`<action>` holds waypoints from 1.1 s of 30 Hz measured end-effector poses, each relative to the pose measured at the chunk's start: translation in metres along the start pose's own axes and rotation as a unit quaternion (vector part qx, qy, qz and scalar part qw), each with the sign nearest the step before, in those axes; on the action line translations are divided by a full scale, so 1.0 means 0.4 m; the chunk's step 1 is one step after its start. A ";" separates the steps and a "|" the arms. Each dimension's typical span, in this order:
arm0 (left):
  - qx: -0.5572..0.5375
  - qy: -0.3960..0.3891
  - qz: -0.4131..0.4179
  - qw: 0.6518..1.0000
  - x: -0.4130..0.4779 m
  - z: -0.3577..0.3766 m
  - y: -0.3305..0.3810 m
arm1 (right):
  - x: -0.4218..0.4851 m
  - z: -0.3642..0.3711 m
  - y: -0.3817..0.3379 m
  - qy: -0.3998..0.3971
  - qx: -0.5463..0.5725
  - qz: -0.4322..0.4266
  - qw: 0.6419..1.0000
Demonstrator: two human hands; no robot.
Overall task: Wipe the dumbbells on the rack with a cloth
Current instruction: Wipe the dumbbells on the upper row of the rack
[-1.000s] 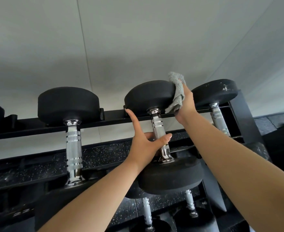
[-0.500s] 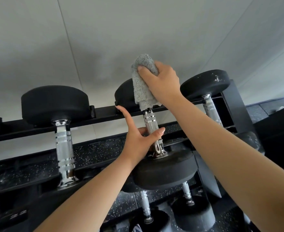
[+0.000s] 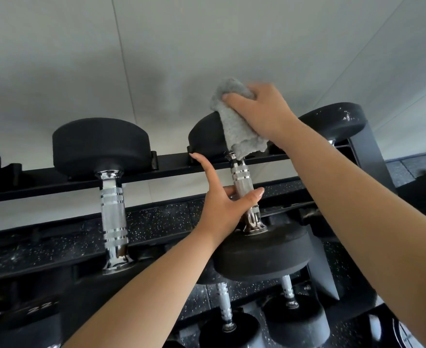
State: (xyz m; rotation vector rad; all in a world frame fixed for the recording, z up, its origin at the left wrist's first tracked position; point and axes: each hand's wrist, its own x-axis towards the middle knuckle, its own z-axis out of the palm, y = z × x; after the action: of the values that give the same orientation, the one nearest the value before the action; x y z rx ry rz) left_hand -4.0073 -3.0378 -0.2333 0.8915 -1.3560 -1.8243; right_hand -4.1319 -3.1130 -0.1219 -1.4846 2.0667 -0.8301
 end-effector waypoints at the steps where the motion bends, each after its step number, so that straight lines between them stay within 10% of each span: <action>1: 0.001 -0.001 -0.001 1.000 0.000 0.000 0.000 | 0.004 0.014 -0.026 -0.008 -0.097 -0.016 0.995; 9: -0.014 0.001 -0.004 1.000 0.000 0.001 -0.002 | 0.045 0.094 -0.114 -0.091 -0.373 -0.111 0.916; 19: 0.001 -0.001 0.005 1.000 -0.005 0.003 0.001 | 0.013 -0.050 0.028 -0.097 0.091 -0.030 0.991; 27: 0.000 0.003 0.000 1.000 0.003 0.002 -0.008 | 0.017 0.078 -0.102 -0.048 -0.329 -0.074 0.940; 33: 0.002 0.005 -0.010 1.000 -0.005 0.004 0.001 | 0.009 0.047 -0.051 0.006 -0.270 -0.111 0.957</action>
State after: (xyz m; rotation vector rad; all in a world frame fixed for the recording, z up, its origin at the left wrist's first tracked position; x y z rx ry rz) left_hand -4.0076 -3.0355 -0.2322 0.9170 -1.3510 -1.8301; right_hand -4.1068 -3.1251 -0.1211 -2.0249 2.2770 -0.3521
